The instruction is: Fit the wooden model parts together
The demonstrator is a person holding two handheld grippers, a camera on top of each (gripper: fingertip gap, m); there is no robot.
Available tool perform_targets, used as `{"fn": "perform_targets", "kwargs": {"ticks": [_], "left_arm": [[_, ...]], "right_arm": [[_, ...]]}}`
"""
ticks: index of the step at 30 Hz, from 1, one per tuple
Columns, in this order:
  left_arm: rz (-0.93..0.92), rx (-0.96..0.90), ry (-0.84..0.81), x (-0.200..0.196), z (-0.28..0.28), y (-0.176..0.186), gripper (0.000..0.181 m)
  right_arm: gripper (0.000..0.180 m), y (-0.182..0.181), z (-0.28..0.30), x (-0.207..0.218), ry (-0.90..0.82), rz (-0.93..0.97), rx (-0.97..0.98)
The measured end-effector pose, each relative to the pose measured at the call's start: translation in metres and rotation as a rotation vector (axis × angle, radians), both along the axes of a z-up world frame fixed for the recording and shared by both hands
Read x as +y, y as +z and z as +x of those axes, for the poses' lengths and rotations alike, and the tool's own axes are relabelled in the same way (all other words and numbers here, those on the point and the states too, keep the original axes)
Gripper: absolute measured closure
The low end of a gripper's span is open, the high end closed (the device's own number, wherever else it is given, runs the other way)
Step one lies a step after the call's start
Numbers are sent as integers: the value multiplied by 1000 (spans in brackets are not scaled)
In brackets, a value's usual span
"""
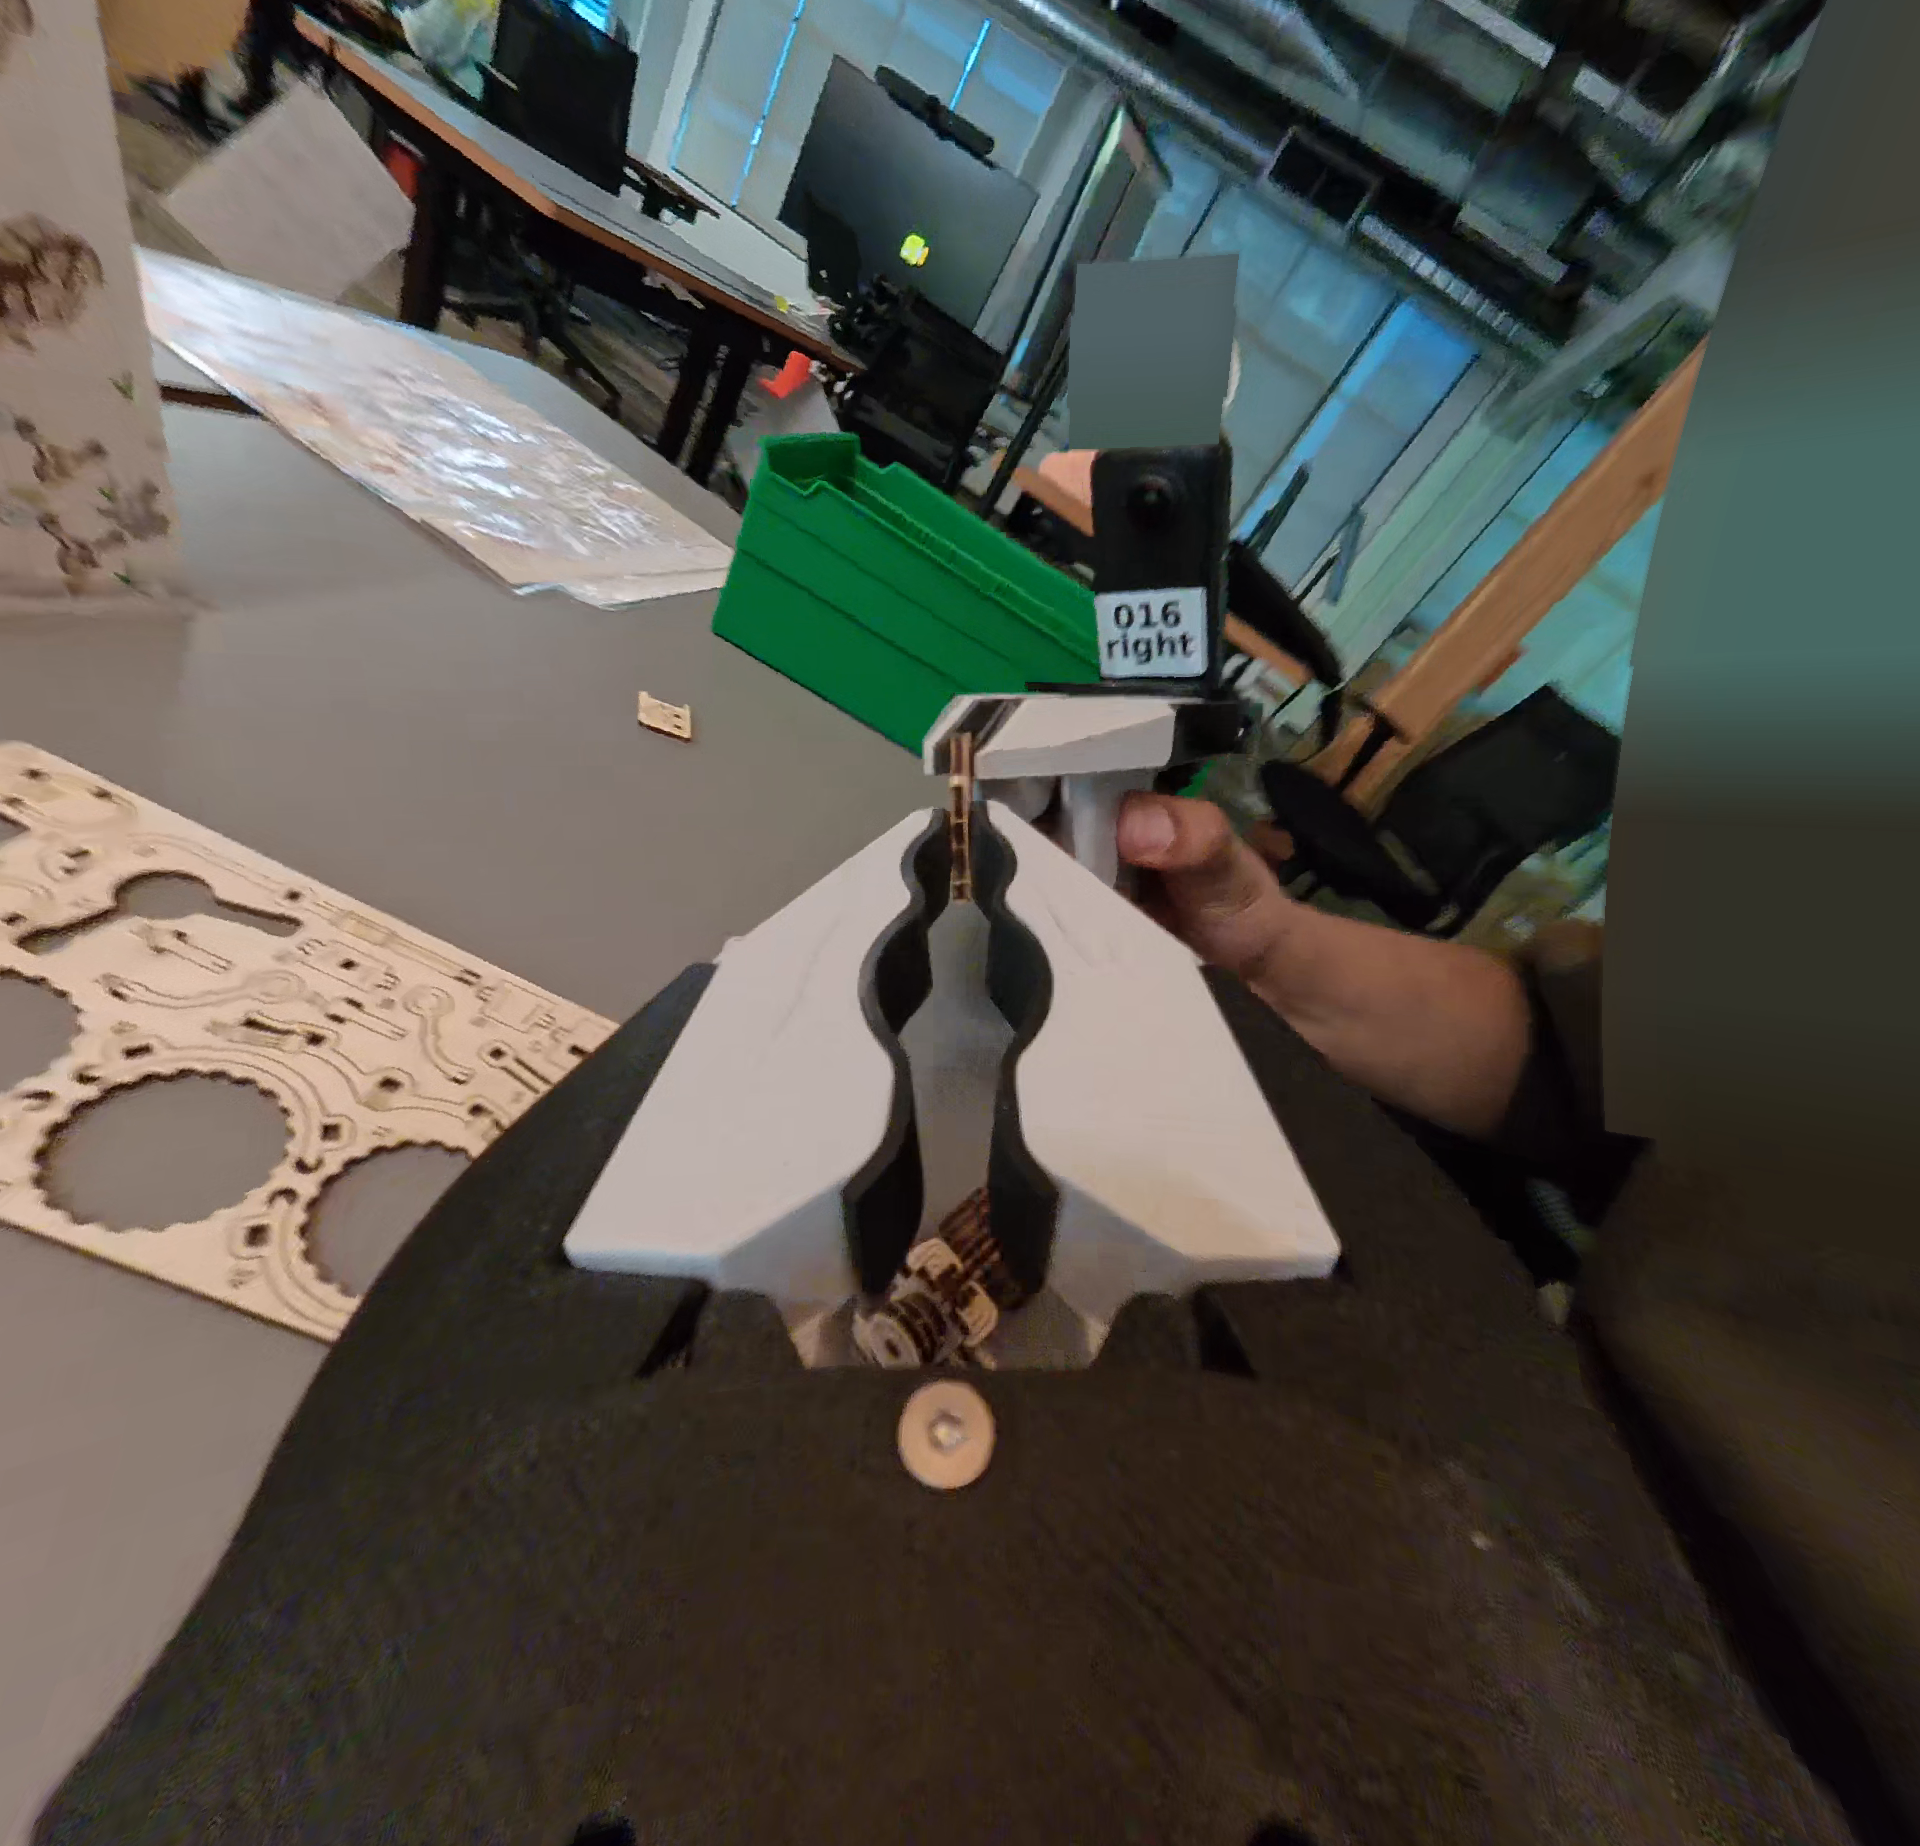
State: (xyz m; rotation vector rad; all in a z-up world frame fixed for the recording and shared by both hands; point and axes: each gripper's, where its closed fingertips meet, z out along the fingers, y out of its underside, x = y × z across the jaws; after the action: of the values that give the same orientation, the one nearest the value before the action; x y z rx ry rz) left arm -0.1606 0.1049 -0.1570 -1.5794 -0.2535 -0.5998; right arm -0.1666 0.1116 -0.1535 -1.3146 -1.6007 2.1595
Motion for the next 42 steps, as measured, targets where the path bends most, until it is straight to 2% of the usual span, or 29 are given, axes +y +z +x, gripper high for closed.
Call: {"fn": "perform_targets", "kwargs": {"ticks": [3, 11, 22, 31, 33, 36, 37, 42], "left_arm": [[9, -93, 7, -2, -9, 0, 180], [6, -140, -9, -2, -11, -3, 180], [8, -192, -44, -1, -7, -5, 180], [9, -150, -66, -1, -2, -4, 180], [2, -176, -49, -1, -5, -7, 174], [-26, -296, -33, 1, -16, -15, 147], [-28, -364, -52, 1, -17, -16, 144], [78, -782, -294, -7, -13, -1, 148]], "right_arm": [[170, 0, -1, 2, -15, -41, -2], [164, -3, -5, 10, -57, -38, -14], [166, -5, -5, 4, -49, -43, -12], [178, 0, -3, 4, -48, -13, 28], [179, 3, -1, 2, -56, 67, 82], [179, 15, 4, 2, -124, 292, 257], [180, 19, 7, 1, -152, 388, 341], [178, 22, 19, -21, -204, 764, 668]]}}
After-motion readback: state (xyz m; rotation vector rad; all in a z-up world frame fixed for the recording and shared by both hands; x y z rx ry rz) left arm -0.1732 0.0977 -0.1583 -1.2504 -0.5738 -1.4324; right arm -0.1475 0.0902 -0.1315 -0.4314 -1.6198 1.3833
